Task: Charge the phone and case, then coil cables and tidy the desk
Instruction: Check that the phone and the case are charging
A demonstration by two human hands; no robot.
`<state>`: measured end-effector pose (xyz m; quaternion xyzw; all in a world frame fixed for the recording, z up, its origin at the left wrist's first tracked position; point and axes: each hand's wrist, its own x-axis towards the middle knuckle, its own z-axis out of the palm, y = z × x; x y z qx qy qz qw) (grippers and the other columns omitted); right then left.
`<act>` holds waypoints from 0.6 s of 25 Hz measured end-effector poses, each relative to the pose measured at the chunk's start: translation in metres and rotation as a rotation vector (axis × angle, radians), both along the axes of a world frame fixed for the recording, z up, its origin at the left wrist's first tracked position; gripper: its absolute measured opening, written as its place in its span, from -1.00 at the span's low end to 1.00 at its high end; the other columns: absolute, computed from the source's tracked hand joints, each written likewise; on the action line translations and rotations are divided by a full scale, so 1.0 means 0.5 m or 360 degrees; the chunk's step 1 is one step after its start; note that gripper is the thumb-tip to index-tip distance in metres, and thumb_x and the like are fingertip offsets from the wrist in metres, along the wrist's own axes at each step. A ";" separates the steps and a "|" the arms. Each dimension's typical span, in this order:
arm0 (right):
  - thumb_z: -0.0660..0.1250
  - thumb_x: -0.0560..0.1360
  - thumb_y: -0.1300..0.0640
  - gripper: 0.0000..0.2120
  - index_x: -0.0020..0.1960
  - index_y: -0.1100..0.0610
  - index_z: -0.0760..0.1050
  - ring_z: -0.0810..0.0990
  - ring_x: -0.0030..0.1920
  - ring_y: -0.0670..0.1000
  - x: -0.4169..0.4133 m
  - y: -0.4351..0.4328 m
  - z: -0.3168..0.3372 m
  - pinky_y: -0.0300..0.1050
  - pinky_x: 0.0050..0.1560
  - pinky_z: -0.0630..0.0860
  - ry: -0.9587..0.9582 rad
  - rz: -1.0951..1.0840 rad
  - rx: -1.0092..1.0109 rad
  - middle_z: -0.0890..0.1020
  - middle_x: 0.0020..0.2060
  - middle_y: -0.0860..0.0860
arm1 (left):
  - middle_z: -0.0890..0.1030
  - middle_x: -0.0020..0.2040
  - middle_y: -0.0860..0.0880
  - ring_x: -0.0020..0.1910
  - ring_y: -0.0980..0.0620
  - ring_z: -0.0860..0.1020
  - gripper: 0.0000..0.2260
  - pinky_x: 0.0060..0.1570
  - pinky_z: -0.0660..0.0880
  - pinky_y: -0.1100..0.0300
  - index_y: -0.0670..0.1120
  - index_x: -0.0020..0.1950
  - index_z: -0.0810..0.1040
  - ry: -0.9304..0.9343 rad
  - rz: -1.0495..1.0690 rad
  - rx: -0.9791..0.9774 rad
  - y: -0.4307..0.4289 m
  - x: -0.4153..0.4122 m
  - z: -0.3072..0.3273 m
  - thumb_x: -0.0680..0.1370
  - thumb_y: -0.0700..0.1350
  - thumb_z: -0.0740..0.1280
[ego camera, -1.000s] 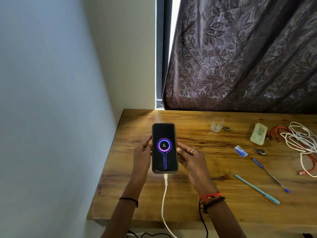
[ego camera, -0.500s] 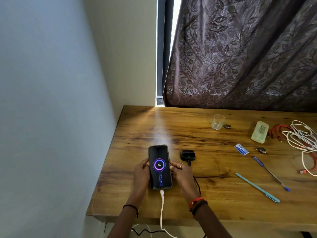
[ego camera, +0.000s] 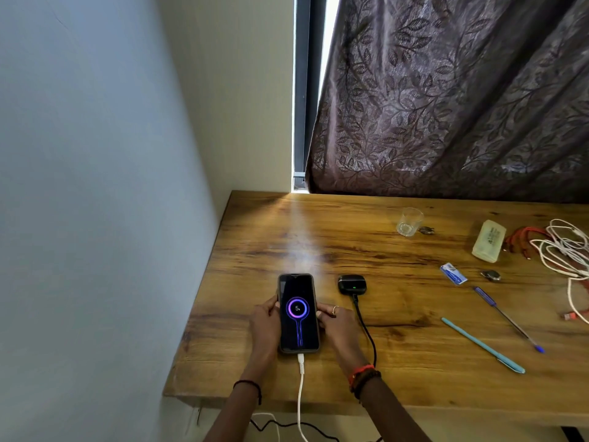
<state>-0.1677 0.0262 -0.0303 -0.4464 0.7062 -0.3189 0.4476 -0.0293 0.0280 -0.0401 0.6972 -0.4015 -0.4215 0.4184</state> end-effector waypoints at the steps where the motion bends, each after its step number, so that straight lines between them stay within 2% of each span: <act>1: 0.25 0.54 0.23 -0.73 0.22 0.13 0.52 0.57 0.13 0.00 0.000 0.000 -0.002 -0.05 0.15 0.55 0.0016 0.0001 0.0006 0.60 0.16 0.06 | 0.64 0.05 -0.12 -0.10 -0.01 0.64 -0.72 -0.15 0.62 0.06 -0.05 0.29 0.50 -0.0054 -0.0006 0.0017 -0.002 0.002 -0.012 0.60 -0.18 0.19; 3: 0.26 0.54 0.22 -0.74 0.21 0.11 0.53 0.57 0.12 -0.01 0.000 0.000 -0.005 -0.04 0.15 0.55 0.0060 0.0022 0.0001 0.60 0.16 0.05 | 0.60 0.09 -0.14 -0.04 0.01 0.60 -0.71 -0.06 0.61 0.02 -0.03 0.30 0.51 -0.0138 -0.0010 0.0046 -0.008 0.005 -0.039 0.59 -0.16 0.20; 6: 0.27 0.53 0.22 -0.74 0.21 0.13 0.53 0.57 0.12 0.00 0.002 0.001 -0.006 -0.07 0.14 0.55 0.0103 0.0046 -0.0028 0.61 0.15 0.06 | 0.53 0.11 -0.15 0.01 0.02 0.54 -0.72 0.00 0.56 0.12 -0.08 0.29 0.50 -0.0157 0.0003 0.0018 0.000 0.002 -0.025 0.60 -0.19 0.20; 10: 0.26 0.54 0.21 -0.77 0.17 0.17 0.54 0.60 0.03 -0.02 -0.008 -0.003 0.003 -0.19 0.02 0.56 0.0068 0.0076 -0.0039 0.64 0.06 0.06 | 0.50 0.12 -0.13 0.04 0.02 0.52 -0.73 -0.07 0.50 0.28 -0.02 0.29 0.47 -0.0157 -0.0028 -0.0062 0.007 0.011 -0.011 0.60 -0.15 0.21; 13: 0.24 0.56 0.13 -0.87 -0.01 0.13 0.56 0.60 -0.17 -0.03 -0.040 -0.009 0.036 -0.28 -0.17 0.52 -0.0044 0.0014 -0.0109 0.62 -0.20 0.01 | 0.43 0.15 -0.05 -0.08 0.14 0.50 -0.75 -0.28 0.47 0.44 -0.05 0.27 0.47 -0.0199 0.0039 -0.0137 0.001 0.013 0.015 0.61 -0.16 0.20; 15: 0.24 0.56 0.11 -0.87 -0.12 0.07 0.53 0.60 -0.20 -0.03 -0.078 -0.023 0.060 -0.30 -0.21 0.50 -0.0039 -0.0063 -0.0238 0.63 -0.23 0.02 | 0.38 0.10 -0.03 -0.08 0.13 0.49 -0.77 -0.29 0.44 0.51 -0.09 0.24 0.49 -0.0257 0.0040 -0.0259 -0.010 0.000 0.040 0.61 -0.20 0.19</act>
